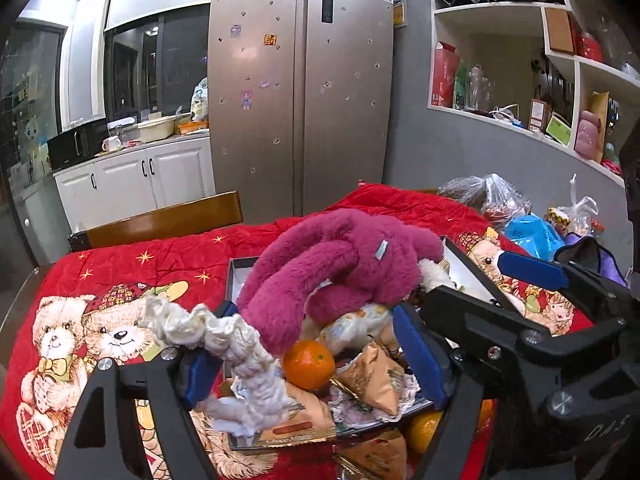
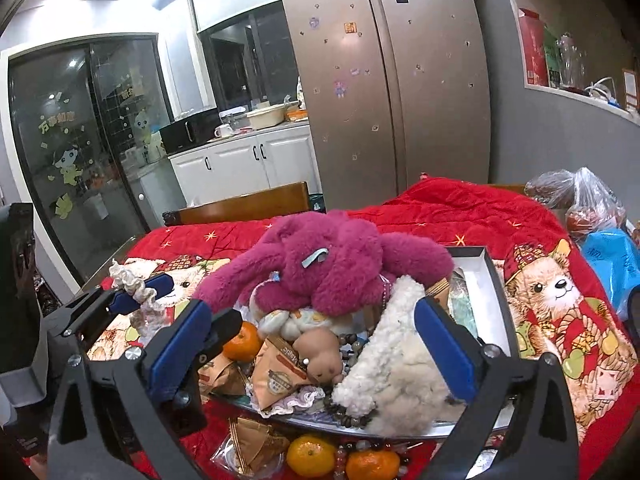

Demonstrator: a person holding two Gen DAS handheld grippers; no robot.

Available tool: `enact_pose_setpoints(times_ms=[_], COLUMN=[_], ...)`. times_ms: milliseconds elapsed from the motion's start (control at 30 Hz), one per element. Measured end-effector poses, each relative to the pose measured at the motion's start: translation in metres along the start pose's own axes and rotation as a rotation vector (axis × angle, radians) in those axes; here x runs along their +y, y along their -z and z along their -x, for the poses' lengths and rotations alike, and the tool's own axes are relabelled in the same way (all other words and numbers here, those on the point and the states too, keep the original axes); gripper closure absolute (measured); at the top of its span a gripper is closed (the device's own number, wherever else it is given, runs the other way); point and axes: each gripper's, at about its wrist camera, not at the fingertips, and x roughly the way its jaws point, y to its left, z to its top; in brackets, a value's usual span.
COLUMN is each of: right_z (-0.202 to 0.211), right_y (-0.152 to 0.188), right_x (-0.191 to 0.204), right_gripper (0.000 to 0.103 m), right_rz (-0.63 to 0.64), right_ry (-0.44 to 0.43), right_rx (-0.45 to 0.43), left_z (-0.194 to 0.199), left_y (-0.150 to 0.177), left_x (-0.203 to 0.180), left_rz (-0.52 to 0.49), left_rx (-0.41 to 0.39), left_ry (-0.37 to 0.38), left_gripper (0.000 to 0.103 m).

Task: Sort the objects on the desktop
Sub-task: 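Raise both open tools up and away from the black box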

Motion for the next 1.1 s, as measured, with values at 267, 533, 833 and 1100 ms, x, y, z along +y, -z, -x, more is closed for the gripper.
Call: enact_pose_setpoints(times_ms=[267, 533, 833, 1100], right_z=[0.003, 0.025, 0.071, 0.127], right_y=[-0.003, -0.009, -0.017, -0.011], right_x=[0.006, 0.013, 0.036, 0.057], right_gripper=[0.0, 0.0, 0.0, 0.0], right_rz=[0.003, 0.03, 0.036, 0.036], right_ry=[-0.022, -0.011, -0.017, -0.041], right_rx=[0.013, -0.031, -0.08, -0.127], left_z=[0.0, 0.024, 0.073, 0.123], left_y=[-0.001, -0.011, -0.019, -0.014], left_x=[0.006, 0.006, 0.003, -0.006], left_rz=[0.053, 0.04, 0.013, 0.013], left_rx=[0.011, -0.01, -0.063, -0.103], left_ry=[-0.046, -0.075, -0.093, -0.066], left_gripper=[0.021, 0.021, 0.021, 0.021])
